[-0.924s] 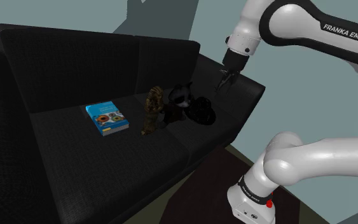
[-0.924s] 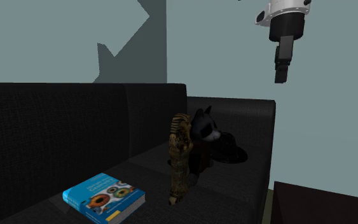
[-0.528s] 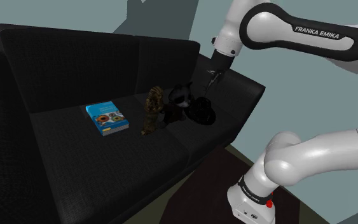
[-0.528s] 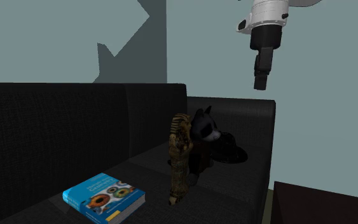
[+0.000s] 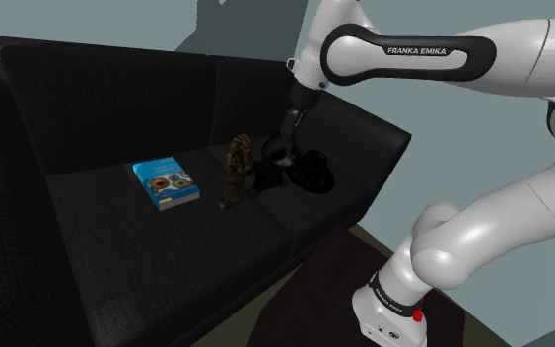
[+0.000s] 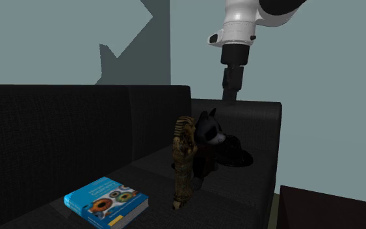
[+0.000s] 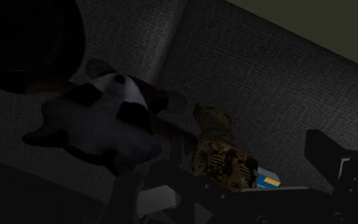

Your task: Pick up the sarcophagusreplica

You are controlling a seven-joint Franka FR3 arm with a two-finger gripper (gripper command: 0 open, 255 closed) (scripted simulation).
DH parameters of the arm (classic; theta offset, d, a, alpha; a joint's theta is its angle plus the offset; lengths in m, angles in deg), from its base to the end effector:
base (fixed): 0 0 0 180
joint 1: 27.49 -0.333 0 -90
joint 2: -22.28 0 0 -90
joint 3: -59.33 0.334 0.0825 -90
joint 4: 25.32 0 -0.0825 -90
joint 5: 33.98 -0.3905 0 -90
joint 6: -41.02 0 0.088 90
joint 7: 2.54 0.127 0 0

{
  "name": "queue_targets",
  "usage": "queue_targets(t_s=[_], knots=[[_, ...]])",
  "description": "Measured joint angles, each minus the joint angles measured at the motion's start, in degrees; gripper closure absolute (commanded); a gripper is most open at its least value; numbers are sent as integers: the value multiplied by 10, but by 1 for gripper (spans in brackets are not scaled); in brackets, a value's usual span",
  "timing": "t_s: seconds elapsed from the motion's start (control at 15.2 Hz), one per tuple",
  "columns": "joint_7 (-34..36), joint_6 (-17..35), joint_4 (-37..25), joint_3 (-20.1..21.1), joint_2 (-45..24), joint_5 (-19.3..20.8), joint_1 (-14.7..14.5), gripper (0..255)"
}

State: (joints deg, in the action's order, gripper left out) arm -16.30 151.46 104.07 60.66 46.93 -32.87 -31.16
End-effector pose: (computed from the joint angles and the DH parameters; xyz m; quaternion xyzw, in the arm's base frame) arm 0.4329 0.0372 0.5337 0.9850 0.1648 0.0484 0.0179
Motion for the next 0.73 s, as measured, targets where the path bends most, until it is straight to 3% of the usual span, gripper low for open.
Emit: queue_targets(t_s=[0.53, 0.73], knots=[[-119, 88, -102, 0, -158, 20, -25, 0], [-138, 111, -110, 3, -184, 24, -29, 0]])
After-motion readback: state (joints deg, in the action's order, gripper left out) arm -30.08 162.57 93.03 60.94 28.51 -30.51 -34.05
